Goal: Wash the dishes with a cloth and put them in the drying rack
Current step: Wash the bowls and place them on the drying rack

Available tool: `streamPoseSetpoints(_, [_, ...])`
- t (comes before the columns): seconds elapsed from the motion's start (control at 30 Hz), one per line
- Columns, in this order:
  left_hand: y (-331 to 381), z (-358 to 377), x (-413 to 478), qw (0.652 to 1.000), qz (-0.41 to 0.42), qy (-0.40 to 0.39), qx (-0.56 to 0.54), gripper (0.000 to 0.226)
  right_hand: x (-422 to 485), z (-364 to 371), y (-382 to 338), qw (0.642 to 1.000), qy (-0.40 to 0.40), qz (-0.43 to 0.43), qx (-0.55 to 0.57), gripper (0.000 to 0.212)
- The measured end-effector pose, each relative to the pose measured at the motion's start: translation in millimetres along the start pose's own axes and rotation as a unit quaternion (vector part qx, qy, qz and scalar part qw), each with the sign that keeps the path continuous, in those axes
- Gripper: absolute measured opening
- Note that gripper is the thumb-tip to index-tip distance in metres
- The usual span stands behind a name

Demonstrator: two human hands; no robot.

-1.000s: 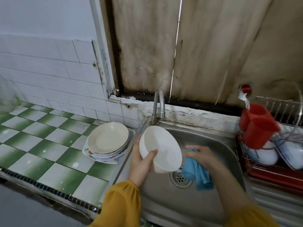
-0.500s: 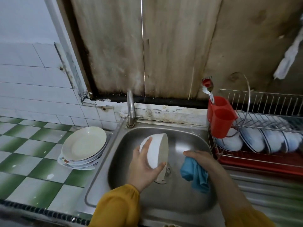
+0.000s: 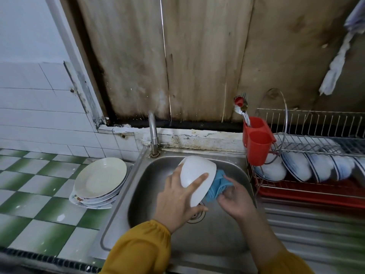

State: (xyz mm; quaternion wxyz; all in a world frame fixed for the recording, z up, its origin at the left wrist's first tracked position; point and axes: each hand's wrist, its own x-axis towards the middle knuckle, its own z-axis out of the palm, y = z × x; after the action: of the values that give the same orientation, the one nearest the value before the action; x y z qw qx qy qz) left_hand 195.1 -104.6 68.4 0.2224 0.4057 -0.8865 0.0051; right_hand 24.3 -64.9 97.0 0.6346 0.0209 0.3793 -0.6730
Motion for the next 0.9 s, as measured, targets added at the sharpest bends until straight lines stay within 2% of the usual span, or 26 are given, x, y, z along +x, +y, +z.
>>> streamPoseSetpoints(0.07, [2.4,-2.0,-2.4,0.999,-0.003,-0.001,-0.052,0.073,4.4,6.1,6.5,0.999,-0.017,-0.030,0.015,0.031])
streamPoseSetpoints(0.17, [8.5,-9.3,-1.8,0.990,-0.026,0.003,-0.142,0.059,4.8,15.8,32.7,0.993,-0.112,-0.005,-0.024,0.025])
streamPoseSetpoints(0.23, [9.9,-16.9,2.8,0.978,-0.049,0.042,-0.199,0.055,4.1,19.4,53.3,0.978,-0.175,-0.025,-0.110,0.023])
streamPoseSetpoints(0.27, [8.0,-22.0,5.5,0.968,-0.067,0.066,-0.232,0.053,5.4,17.4,59.2,0.955,-0.203,-0.077,-0.204,0.029])
streamPoseSetpoints(0.3, [4.1,-26.4,8.1,0.958,-0.088,0.087,-0.260,0.051,9.3,14.3,60.9,0.903,-0.228,-0.146,-0.334,0.036])
streamPoseSetpoints(0.37, [-8.0,-28.7,10.3,0.934,-0.135,0.110,-0.313,0.050,21.3,10.5,52.1,0.729,-0.249,-0.272,-0.576,0.041])
streamPoseSetpoints(0.4, [-13.2,-27.9,9.6,0.915,-0.158,0.109,-0.356,0.053,27.9,10.8,43.3,0.652,-0.241,-0.304,-0.652,0.040])
streamPoseSetpoints(0.47, [-18.3,-22.8,6.0,0.864,-0.185,0.098,-0.458,0.059,36.7,18.0,27.9,0.559,-0.167,-0.399,-0.707,0.028])
streamPoseSetpoints(0.5, [-17.0,-20.9,4.4,0.845,-0.191,0.090,-0.491,0.059,38.1,24.5,25.1,0.538,-0.123,-0.468,-0.690,0.024])
streamPoseSetpoints(0.53, [-13.2,-21.5,3.5,0.839,-0.189,0.084,-0.504,0.057,41.3,30.4,27.6,0.538,-0.087,-0.524,-0.655,0.026])
streamPoseSetpoints(0.57, [-9.4,-24.0,4.0,0.841,-0.183,0.081,-0.503,0.054,40.2,38.2,33.5,0.555,-0.063,-0.556,-0.615,0.031])
streamPoseSetpoints(0.6, [-7.5,-27.6,5.9,0.846,-0.177,0.081,-0.496,0.052,35.8,45.8,41.4,0.604,-0.061,-0.544,-0.579,0.035])
streamPoseSetpoints(0.63, [-8.1,-33.8,8.3,0.847,-0.174,0.083,-0.495,0.050,27.3,52.2,47.9,0.670,-0.095,-0.486,-0.554,0.038])
streamPoseSetpoints(0.67, [-11.5,-41.4,11.3,0.842,-0.178,0.090,-0.502,0.048,19.3,55.4,53.1,0.715,-0.152,-0.410,-0.546,0.041])
streamPoseSetpoints(0.7, [-17.2,-48.5,13.3,0.831,-0.187,0.098,-0.514,0.045,11.6,55.1,55.4,0.724,-0.216,-0.337,-0.562,0.044])
streamPoseSetpoints(0.73, [-24.4,-55.4,13.3,0.825,-0.193,0.106,-0.521,0.043,8.1,52.3,52.9,0.694,-0.280,-0.278,-0.602,0.045])
streamPoseSetpoints(0.77, [-29.7,-63.0,12.6,0.823,-0.194,0.111,-0.521,0.041,6.4,49.1,44.8,0.637,-0.335,-0.232,-0.655,0.045])
streamPoseSetpoints(0.8, [-32.1,-68.9,10.6,0.828,-0.187,0.116,-0.515,0.040,9.3,47.2,34.3,0.551,-0.363,-0.219,-0.719,0.043])
streamPoseSetpoints(0.83, [-31.1,-72.7,6.8,0.826,-0.179,0.121,-0.520,0.037,14.2,47.2,24.6,0.451,-0.351,-0.248,-0.783,0.042])
streamPoseSetpoints(0.87, [-26.5,-73.2,3.9,0.814,-0.176,0.126,-0.539,0.034,16.5,49.7,15.5,0.368,-0.310,-0.288,-0.828,0.040])
streamPoseSetpoints(0.9, [-20.6,-71.7,2.2,0.798,-0.176,0.133,-0.561,0.031,19.5,53.2,10.5,0.320,-0.251,-0.354,-0.842,0.039])
